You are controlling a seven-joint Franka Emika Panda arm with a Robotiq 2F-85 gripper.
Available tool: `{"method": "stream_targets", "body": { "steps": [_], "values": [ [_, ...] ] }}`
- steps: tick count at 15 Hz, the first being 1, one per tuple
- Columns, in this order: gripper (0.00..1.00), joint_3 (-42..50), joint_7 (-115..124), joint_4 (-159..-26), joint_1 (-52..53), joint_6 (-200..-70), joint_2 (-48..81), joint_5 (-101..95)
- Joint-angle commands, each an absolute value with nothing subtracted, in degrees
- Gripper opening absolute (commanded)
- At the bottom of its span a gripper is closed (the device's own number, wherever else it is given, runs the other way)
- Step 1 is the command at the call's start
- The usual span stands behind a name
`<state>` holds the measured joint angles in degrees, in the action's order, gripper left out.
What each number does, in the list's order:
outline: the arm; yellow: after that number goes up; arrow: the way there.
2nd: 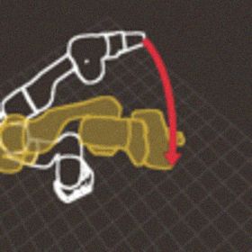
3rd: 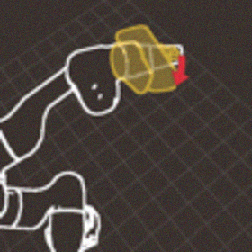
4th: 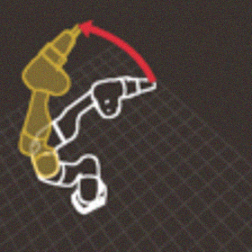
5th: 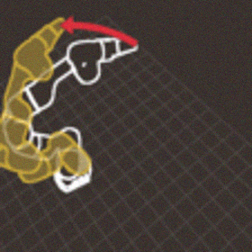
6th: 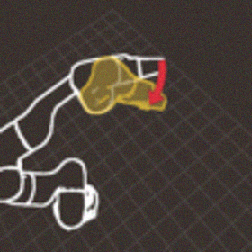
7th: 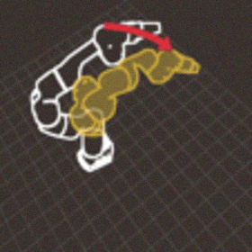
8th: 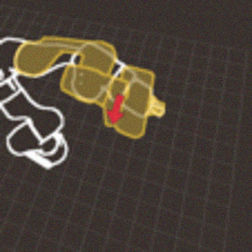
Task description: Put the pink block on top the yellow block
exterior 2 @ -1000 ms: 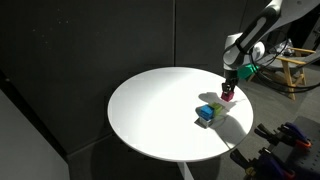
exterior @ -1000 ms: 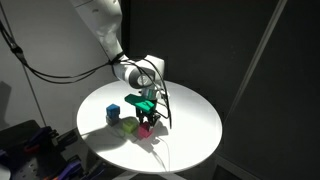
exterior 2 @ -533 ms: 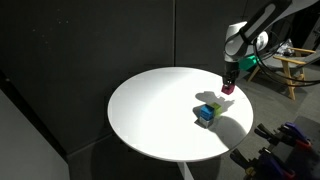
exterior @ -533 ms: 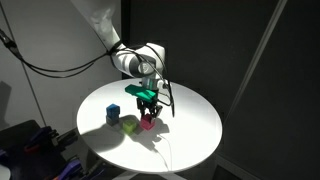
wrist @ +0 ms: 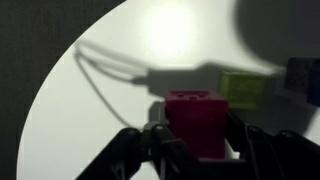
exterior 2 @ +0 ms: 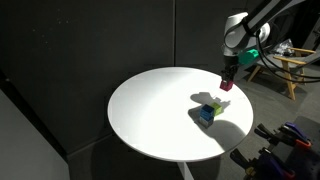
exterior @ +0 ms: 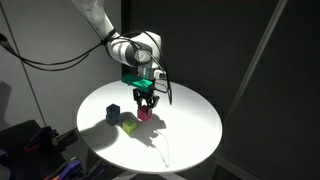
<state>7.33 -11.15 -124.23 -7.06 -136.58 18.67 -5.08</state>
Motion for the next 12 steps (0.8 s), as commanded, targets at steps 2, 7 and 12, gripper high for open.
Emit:
{"method": "stream_targets", "body": {
  "steps": [2,7,12],
  "values": [
    [0.3,6.1,-10.9,-127.0,-6.4,-134.9,14.5,-6.1],
    [0.3,5.0,-11.1,-128.7,-5.7,-135.0,12.9,-6.2],
    [0.3,3.9,-12.2,-130.1,-5.5,-135.1,12.2,-5.7]
  ]
}}
